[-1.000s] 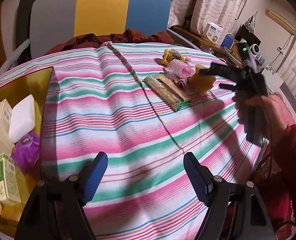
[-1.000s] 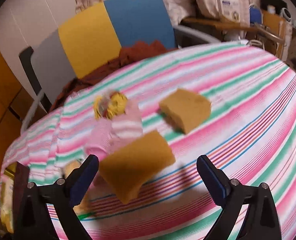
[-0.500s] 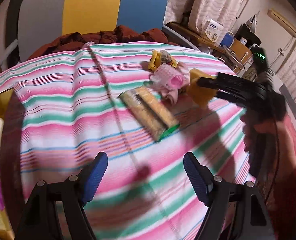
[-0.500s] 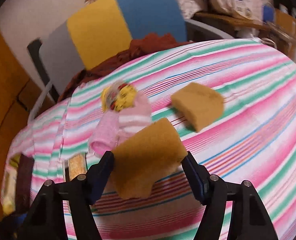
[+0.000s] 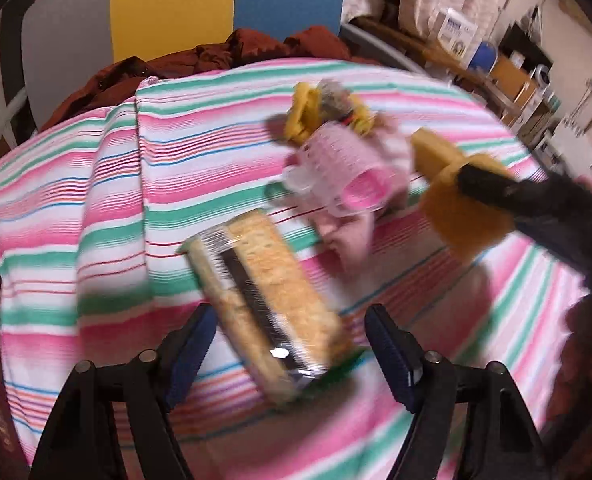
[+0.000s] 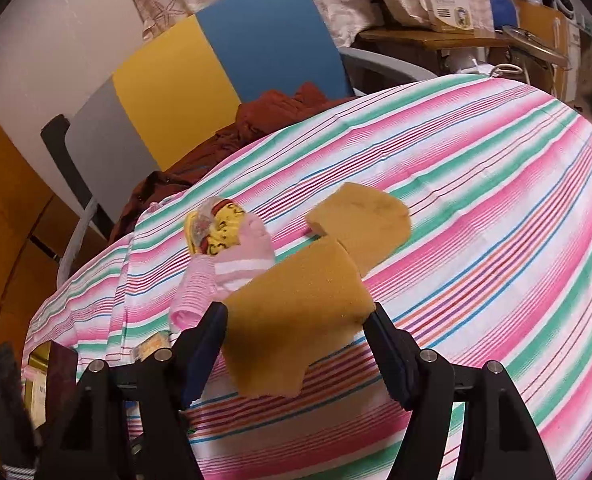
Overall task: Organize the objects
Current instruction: 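Grasp the second cracker packet with the left tool while the right tool holds the sponge, then carry the cracker packet and yellow sponge into the gold tray with both tools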
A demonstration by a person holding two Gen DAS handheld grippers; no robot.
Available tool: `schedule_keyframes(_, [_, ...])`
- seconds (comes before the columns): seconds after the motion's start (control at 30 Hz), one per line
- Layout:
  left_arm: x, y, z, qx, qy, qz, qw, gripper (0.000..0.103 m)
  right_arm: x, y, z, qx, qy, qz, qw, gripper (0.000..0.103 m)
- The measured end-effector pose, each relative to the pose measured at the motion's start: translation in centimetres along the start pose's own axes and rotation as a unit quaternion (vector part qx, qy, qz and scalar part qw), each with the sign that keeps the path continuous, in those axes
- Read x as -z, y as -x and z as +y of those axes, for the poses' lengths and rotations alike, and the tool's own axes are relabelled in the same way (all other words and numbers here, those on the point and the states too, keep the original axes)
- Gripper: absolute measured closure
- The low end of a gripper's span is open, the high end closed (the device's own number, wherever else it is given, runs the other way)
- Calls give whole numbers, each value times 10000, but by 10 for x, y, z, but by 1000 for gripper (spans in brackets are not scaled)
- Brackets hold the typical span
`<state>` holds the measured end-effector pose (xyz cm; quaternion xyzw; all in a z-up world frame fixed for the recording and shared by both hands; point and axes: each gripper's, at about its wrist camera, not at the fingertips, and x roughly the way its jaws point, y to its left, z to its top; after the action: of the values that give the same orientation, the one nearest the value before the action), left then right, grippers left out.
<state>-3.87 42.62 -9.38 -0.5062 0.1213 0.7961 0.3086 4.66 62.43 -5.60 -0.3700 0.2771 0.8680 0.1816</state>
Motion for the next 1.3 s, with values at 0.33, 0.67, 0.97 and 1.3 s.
schedule_keyframes(0.33, [28, 21, 35, -182, -463, -655, 9966, 50, 3, -1, 1, -200, -85, 76, 9997, 32])
schedule_keyframes(0.67, [40, 16, 36, -269, -898, -1114, 9894, 53, 7, -8, 0, -107, -86, 221, 9997, 32])
schedule_keyframes(0.97, [60, 30, 39, -174, -818, -1240, 9887, 56, 6, -6, -2, -60, -52, 91, 9999, 32])
schedule_keyframes(1.3, [92, 53, 50, 364, -439, -1252, 9905, 56, 6, -4, 2, 6, 108, -31, 9999, 32])
